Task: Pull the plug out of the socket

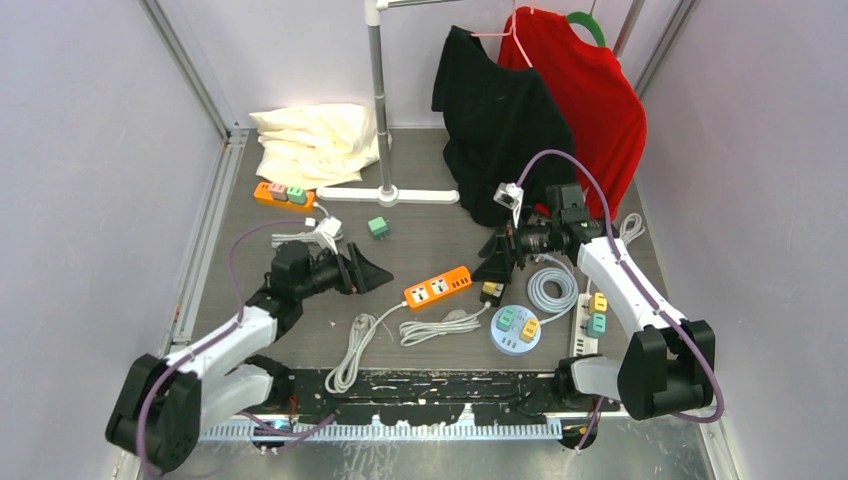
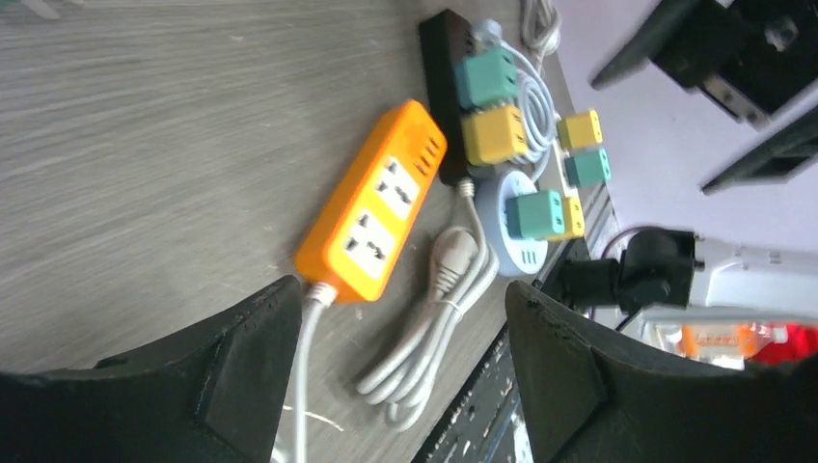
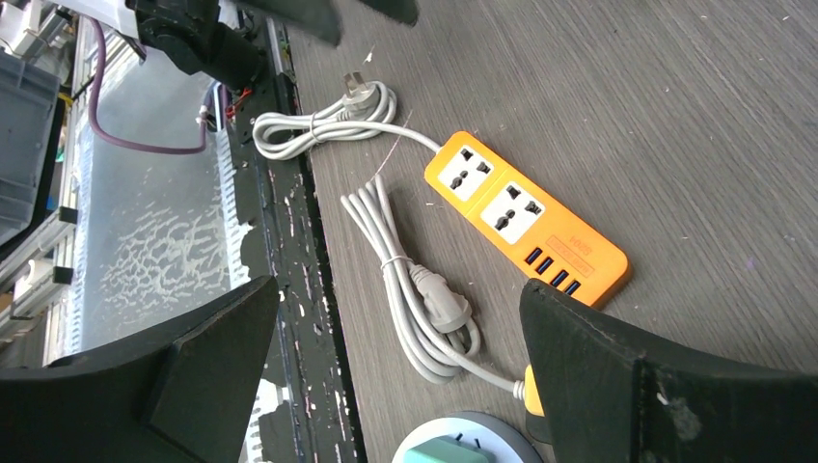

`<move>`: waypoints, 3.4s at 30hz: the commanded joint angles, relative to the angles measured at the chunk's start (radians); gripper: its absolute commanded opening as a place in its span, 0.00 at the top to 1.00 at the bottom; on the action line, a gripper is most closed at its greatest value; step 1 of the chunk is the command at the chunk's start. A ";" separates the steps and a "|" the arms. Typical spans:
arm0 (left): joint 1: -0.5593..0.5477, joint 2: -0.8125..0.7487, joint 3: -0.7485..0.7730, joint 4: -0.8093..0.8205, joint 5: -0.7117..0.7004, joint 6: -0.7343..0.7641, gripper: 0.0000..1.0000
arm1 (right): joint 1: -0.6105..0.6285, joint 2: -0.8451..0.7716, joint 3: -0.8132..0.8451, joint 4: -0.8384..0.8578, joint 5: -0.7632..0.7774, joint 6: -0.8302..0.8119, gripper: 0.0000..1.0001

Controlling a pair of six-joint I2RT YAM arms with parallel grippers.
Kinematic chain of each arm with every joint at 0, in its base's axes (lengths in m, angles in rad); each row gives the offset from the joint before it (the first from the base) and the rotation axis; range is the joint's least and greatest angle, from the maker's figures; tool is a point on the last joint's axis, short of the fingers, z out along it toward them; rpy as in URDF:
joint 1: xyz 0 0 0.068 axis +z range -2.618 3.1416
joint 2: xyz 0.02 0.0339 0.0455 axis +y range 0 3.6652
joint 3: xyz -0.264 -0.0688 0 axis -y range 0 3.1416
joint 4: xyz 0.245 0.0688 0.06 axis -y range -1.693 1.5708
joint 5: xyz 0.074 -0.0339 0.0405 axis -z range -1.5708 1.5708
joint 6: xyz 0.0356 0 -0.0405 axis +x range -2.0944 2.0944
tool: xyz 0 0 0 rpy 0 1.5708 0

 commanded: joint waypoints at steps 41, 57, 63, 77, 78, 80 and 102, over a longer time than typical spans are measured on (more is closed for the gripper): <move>-0.528 0.381 0.244 -0.140 -0.568 0.566 0.29 | -0.032 -0.022 0.024 -0.005 -0.074 -0.058 0.00; -0.521 0.404 0.321 -0.221 -0.665 0.665 0.78 | -0.032 -0.027 0.021 -0.005 -0.084 -0.061 0.00; -0.430 0.428 0.410 -0.273 -0.615 0.784 0.81 | -0.032 -0.029 0.022 -0.005 -0.087 -0.064 0.00; -0.234 0.780 0.788 -0.402 -0.416 1.000 0.75 | -0.032 -0.034 0.020 -0.006 -0.095 -0.066 0.00; -0.235 0.801 0.815 -0.411 -0.425 1.006 0.70 | -0.032 -0.034 0.020 -0.006 -0.094 -0.067 0.00; -0.235 0.831 0.864 -0.437 -0.461 1.011 0.59 | -0.032 -0.036 0.020 -0.006 -0.095 -0.068 0.00; -0.240 0.102 0.379 -0.194 -0.213 0.536 0.26 | -0.051 -0.062 0.044 -0.087 -0.055 -0.157 0.00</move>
